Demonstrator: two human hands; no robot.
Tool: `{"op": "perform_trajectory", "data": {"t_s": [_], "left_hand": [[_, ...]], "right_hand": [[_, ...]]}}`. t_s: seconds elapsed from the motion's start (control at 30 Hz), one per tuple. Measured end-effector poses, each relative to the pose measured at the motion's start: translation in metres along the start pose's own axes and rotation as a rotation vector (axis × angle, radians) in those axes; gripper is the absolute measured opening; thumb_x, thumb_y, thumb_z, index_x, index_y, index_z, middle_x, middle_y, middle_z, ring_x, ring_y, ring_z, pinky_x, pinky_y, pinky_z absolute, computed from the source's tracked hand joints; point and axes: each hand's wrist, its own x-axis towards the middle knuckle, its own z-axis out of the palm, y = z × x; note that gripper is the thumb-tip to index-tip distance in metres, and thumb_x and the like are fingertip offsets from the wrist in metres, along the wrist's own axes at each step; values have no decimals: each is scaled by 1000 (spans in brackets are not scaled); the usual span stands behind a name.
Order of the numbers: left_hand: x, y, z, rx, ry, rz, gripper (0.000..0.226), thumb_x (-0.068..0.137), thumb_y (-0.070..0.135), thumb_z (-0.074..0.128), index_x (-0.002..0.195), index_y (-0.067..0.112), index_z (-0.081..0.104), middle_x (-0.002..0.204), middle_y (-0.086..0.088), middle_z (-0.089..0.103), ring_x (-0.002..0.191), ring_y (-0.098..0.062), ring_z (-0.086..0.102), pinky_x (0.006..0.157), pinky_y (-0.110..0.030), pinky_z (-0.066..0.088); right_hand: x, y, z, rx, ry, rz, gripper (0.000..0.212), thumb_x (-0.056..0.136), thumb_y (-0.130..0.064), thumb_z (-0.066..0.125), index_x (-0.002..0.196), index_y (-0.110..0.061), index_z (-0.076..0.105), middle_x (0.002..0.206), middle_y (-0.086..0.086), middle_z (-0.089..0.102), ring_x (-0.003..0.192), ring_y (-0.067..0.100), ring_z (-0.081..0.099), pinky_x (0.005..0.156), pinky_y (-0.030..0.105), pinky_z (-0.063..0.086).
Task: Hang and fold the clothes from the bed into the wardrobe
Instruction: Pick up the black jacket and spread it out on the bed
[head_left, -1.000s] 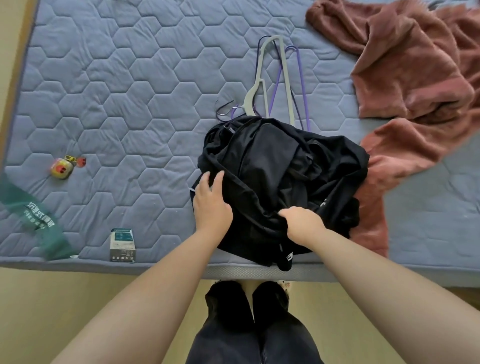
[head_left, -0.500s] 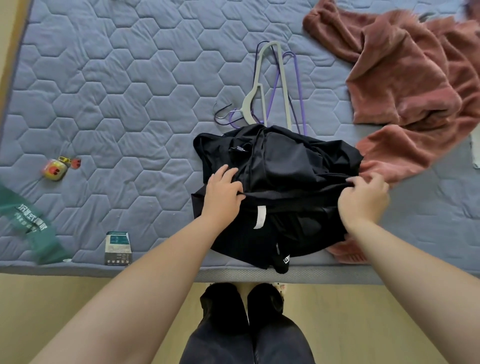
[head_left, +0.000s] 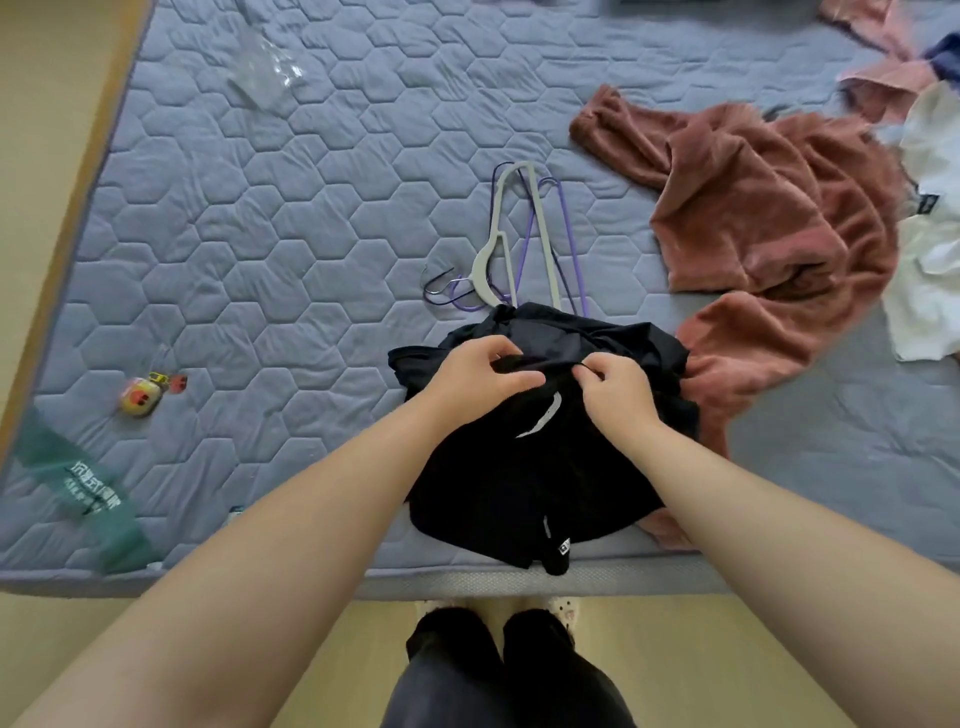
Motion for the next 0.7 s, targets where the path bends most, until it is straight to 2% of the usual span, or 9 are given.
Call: {"op": "perform_trajectory", "data": {"t_s": [0.07,0.13,0.2,0.27,0.37,0.43,0.47,0.57,0.7], "left_hand": [[-2,22,-12,69,-69,27,33,71,42,76,99,33,61,90,17,63,84,1,60,73,-17,48],[-3,46,-21,192,-44,87,31,75,28,72,105,27,62,95,9,65,89,-11,61,77,-25,51],[-5,76,-30,248,33,122,24,78,21,66,102,20,65,93,1,66,87,-18,61,80,-35,52],[-10,111,-44,266,91,154,19,78,21,67,96,16,65,87,1,65,85,-21,60,74,-33,49],[-23,169,-75,354,148,262,16,76,23,71,90,14,66,81,2,59,83,-21,56,68,-29,39],[-35,207,-98,406,206,338,13,77,22,69,89,17,67,83,2,58,86,-22,57,71,-30,42],[-42,225,-109,445,238,377,13,78,21,67,90,19,67,85,2,59,88,-22,57,71,-29,42],[-65,281,-134,571,346,452,19,79,17,60,97,22,66,98,0,63,94,-23,56,70,-28,37],[-100,352,-162,450,645,638,22,76,11,59,96,17,65,99,-1,61,84,-26,59,65,-29,41]], "right_hand": [[3,-15,-26,42,22,-12,43,94,-14,54,53,-21,42,53,-4,42,55,11,40,51,20,29],[3,-31,-53,31,56,-58,45,93,-13,54,52,-22,39,52,-6,39,54,9,38,49,15,28],[0,-50,-80,34,82,-91,46,93,-14,55,51,-23,39,52,-6,39,53,7,37,50,20,28],[-8,-74,-110,72,77,-116,44,92,-21,59,51,-22,43,50,-9,41,52,6,39,52,26,29],[-32,-115,-166,117,-41,-124,35,81,-38,72,54,-23,54,43,-16,50,43,-3,48,43,11,32],[-50,-139,-203,43,-170,-146,24,75,-31,76,57,-27,61,49,-17,57,49,-4,55,44,9,37],[-58,-150,-220,-59,-178,-164,23,76,-23,74,57,-28,61,53,-12,60,57,4,60,48,14,40],[-76,-190,-265,-355,75,-201,27,83,-11,60,61,-24,52,67,0,55,72,23,55,57,24,35],[-108,-252,-316,-374,621,-345,9,83,-8,56,88,-11,63,90,12,63,84,30,58,67,25,31]]}}
